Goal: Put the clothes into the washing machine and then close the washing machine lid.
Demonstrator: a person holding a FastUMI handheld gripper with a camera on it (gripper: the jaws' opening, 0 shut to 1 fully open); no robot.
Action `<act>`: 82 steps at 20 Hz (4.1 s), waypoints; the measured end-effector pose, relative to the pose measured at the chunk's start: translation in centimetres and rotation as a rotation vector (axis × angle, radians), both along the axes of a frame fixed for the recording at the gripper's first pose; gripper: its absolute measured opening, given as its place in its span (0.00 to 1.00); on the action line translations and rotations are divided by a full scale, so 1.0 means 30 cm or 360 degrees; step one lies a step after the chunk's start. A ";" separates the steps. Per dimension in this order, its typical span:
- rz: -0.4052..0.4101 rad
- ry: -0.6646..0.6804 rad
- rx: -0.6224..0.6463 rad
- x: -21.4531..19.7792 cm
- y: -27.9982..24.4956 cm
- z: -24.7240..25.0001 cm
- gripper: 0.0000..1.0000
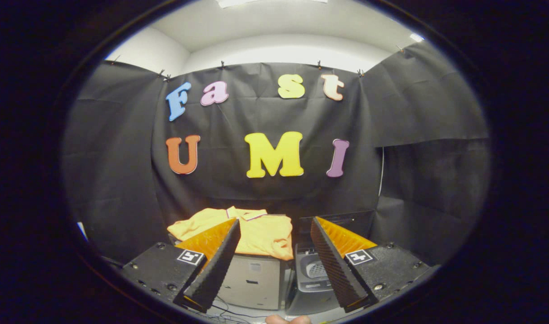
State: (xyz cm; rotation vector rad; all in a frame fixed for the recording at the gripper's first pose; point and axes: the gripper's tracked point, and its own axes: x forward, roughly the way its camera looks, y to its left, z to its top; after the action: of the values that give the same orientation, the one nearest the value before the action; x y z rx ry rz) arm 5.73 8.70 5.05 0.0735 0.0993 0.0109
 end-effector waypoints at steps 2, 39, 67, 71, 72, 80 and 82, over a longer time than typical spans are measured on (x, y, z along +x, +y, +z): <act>0.0044 0.0095 -0.0001 0.073 0.054 0.005 0.99; 0.0017 0.2022 -0.0117 0.970 0.552 -0.571 0.98; 0.0285 0.1936 -0.0058 1.018 0.479 -0.548 0.06; 0.0320 0.1878 0.0008 1.016 0.467 -0.447 0.06; 0.0322 0.1861 0.0032 1.022 0.461 -0.408 0.06; 0.0300 0.1704 0.0103 1.125 0.444 -0.166 0.06; 0.0282 0.1661 0.0130 1.136 0.437 -0.113 0.06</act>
State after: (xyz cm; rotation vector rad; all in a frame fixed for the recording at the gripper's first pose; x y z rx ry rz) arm 39.82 21.81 1.64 0.1465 1.1492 0.1538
